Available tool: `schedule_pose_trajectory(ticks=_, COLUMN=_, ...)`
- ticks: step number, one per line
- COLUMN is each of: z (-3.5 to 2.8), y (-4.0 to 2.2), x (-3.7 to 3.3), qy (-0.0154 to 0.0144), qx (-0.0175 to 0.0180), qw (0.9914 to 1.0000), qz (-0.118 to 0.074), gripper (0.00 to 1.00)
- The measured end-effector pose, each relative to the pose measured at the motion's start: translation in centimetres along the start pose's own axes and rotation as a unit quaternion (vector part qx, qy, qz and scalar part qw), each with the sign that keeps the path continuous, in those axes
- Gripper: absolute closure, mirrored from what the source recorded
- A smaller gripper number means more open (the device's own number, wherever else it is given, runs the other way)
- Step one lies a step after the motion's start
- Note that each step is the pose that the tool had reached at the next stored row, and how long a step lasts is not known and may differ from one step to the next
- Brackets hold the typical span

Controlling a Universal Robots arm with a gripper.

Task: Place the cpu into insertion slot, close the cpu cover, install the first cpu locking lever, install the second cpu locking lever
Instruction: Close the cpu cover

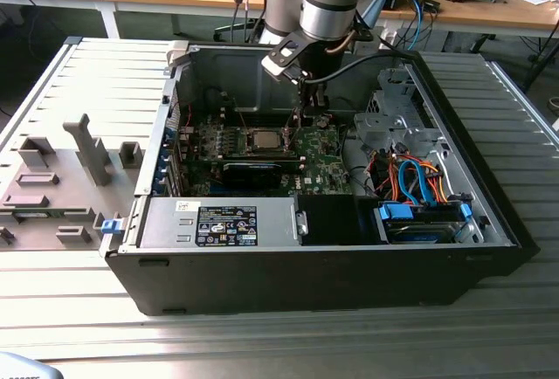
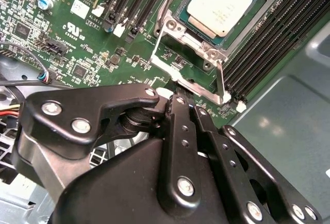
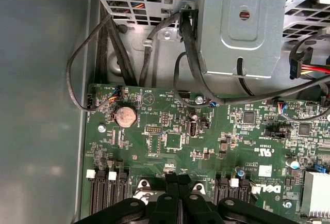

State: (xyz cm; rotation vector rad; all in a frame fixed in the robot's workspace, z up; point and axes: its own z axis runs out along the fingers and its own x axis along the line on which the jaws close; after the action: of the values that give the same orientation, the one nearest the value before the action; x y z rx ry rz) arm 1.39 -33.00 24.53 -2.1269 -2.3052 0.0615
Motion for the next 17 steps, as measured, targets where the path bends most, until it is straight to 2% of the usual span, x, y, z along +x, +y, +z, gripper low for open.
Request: schedule_pose_trajectory(ticks=17, z=0.02, y=-0.49, x=0.04, qy=0.0, qx=0.0, qw=1.0, qz=0.0, gripper=0.89)
